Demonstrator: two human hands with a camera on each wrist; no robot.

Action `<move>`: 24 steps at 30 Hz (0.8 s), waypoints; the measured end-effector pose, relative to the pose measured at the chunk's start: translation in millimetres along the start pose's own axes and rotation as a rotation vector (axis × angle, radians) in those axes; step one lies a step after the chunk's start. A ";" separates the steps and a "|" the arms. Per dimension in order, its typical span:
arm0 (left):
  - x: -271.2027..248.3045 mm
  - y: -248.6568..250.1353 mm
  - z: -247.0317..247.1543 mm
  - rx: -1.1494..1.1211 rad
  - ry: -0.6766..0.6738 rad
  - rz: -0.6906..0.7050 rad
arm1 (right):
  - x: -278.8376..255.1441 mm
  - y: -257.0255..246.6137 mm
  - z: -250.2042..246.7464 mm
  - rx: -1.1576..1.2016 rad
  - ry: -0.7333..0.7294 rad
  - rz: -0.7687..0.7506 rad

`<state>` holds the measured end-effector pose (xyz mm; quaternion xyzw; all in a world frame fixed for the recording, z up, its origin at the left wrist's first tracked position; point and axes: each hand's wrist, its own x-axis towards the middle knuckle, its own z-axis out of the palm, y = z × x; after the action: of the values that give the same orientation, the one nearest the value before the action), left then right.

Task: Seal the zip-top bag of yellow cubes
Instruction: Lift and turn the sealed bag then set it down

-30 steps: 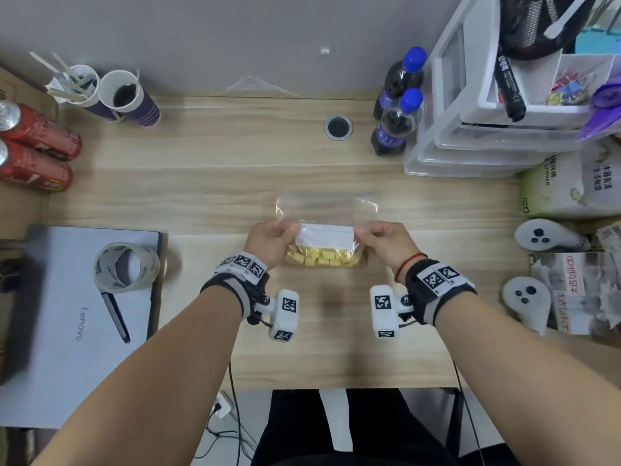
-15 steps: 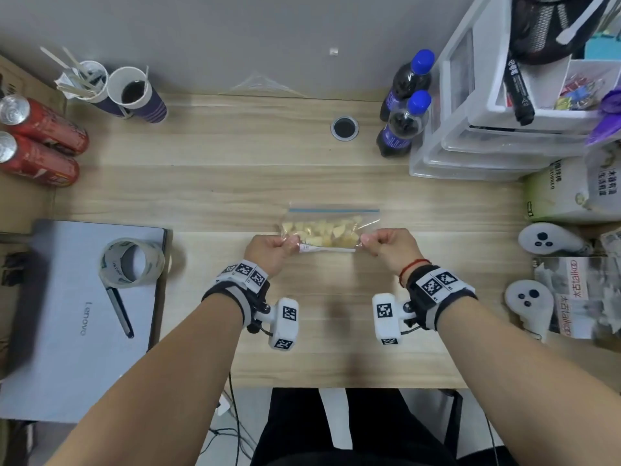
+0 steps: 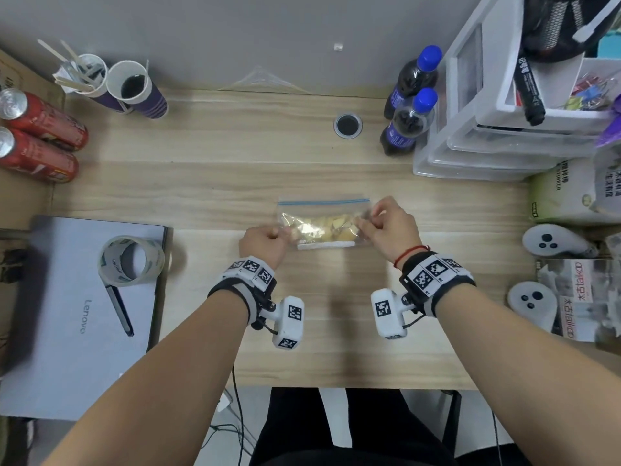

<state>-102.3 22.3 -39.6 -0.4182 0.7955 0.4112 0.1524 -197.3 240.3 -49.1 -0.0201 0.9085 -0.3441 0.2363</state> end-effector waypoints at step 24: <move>24.2 8.4 -17.6 -0.185 -0.335 0.241 | 17.2 -13.4 -15.2 0.589 -0.329 0.226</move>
<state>-121.8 -1.8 -38.5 -0.2582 0.7622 0.5613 0.1931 -221.0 236.0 -37.9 0.0945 0.7166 -0.5553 0.4114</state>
